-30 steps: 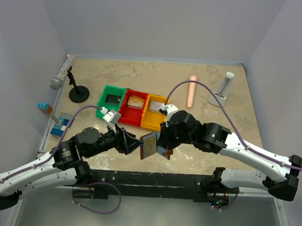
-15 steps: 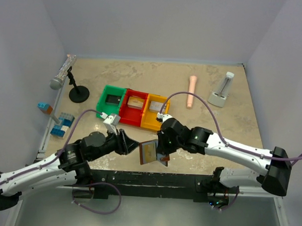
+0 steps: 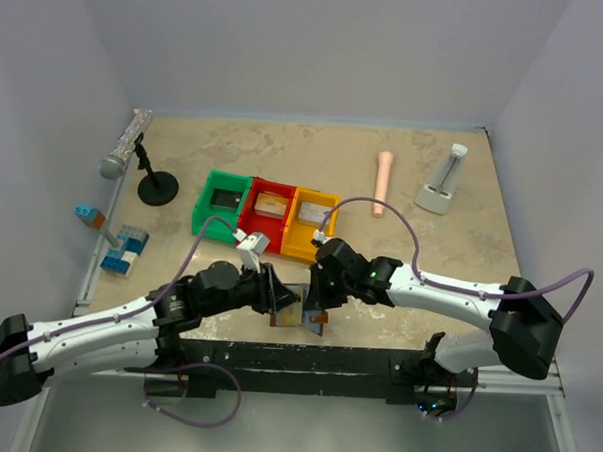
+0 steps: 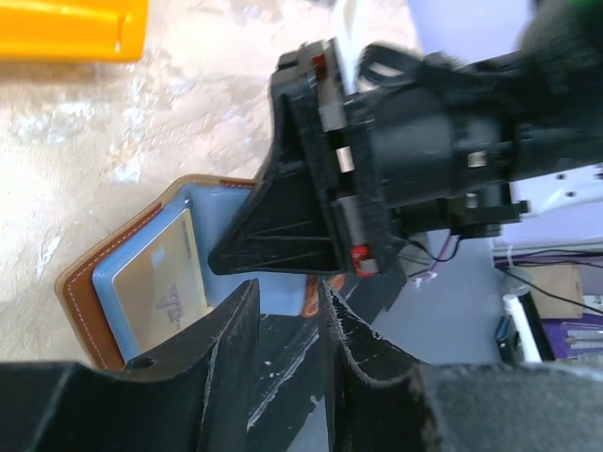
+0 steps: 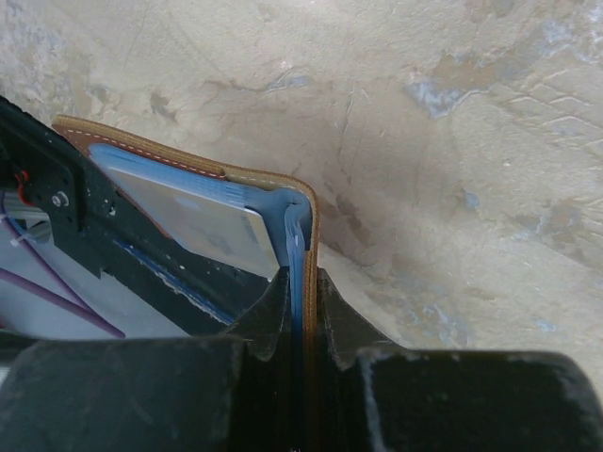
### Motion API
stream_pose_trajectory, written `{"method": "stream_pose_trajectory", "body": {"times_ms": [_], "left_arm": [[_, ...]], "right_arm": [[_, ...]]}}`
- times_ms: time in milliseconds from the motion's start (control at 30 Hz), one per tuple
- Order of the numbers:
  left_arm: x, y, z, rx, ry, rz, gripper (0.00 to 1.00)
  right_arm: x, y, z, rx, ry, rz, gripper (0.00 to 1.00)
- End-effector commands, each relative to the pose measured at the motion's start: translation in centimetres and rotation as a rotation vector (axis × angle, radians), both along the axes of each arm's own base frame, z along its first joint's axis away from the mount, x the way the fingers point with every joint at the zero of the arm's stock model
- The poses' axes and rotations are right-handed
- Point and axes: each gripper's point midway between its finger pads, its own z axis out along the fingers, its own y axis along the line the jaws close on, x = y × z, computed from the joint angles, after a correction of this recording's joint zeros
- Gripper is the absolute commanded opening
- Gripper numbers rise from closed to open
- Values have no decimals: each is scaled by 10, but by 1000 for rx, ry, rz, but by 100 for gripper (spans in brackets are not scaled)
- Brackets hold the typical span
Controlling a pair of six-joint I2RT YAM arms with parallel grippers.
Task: Take the credit cards out of the card holder
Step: Open the card holder at the center of the board.
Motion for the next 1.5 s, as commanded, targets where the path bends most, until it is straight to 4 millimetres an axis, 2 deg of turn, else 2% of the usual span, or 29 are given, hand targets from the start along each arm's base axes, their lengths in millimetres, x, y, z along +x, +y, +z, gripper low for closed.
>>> {"method": "stream_pose_trajectory", "body": {"times_ms": [0,167,367,533,767,900,1233,1467], "left_arm": [[-1,-13,-12,-29,28,-18,35],[3,-13,-39,31,63,4,32],[10,-1,-72,97,115,97,26],[14,4,-87,143,136,136,22],[15,2,-97,164,151,143,20],[16,8,-108,204,166,165,18],[15,29,-133,279,221,247,6],[15,33,-141,308,230,255,1]], "right_arm": [[8,20,10,118,1,-12,0],[9,21,-3,136,27,-19,0],[8,18,-14,141,28,3,0],[7,18,-21,135,33,33,0],[5,19,-32,125,48,62,0],[6,17,-35,117,52,64,1],[9,10,-34,95,43,57,38],[11,4,-29,81,24,54,51]]}}
